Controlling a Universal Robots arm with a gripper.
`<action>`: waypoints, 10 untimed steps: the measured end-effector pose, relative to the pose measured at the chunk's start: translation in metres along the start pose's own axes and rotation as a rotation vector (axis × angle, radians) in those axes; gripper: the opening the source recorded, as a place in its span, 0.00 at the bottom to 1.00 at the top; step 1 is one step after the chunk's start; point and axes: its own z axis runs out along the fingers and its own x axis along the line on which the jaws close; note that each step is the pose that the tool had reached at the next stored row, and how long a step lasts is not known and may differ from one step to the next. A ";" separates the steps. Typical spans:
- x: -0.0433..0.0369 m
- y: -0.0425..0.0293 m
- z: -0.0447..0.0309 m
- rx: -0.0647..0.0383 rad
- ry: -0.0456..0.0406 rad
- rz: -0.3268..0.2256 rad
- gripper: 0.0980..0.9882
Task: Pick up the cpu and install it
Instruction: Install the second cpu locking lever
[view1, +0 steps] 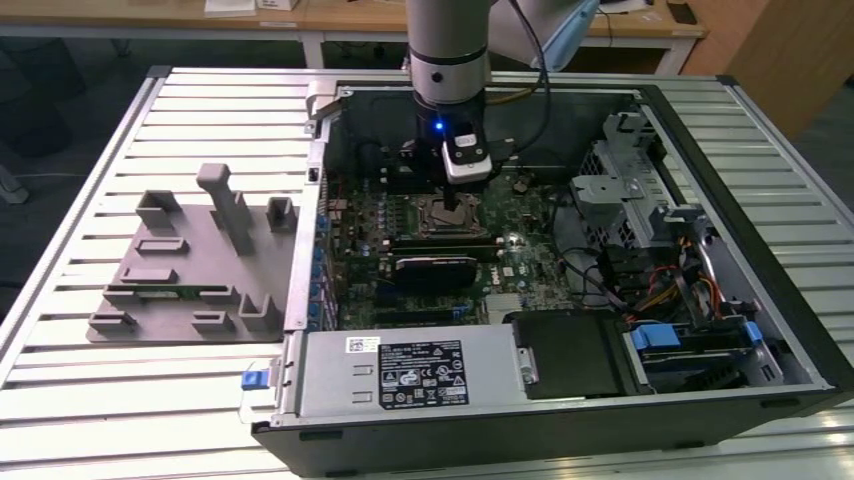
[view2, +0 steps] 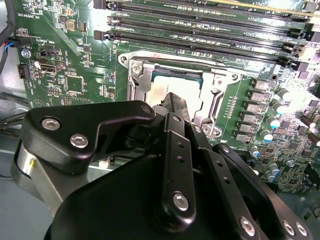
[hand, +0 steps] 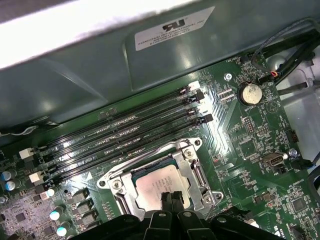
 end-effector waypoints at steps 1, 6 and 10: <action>0.0000 0.0000 -0.0002 0.000 0.0000 0.000 0.01; -0.0011 0.0002 -0.0102 0.000 0.0000 0.000 0.01; -0.0019 0.0003 -0.0180 0.000 0.0000 0.000 0.01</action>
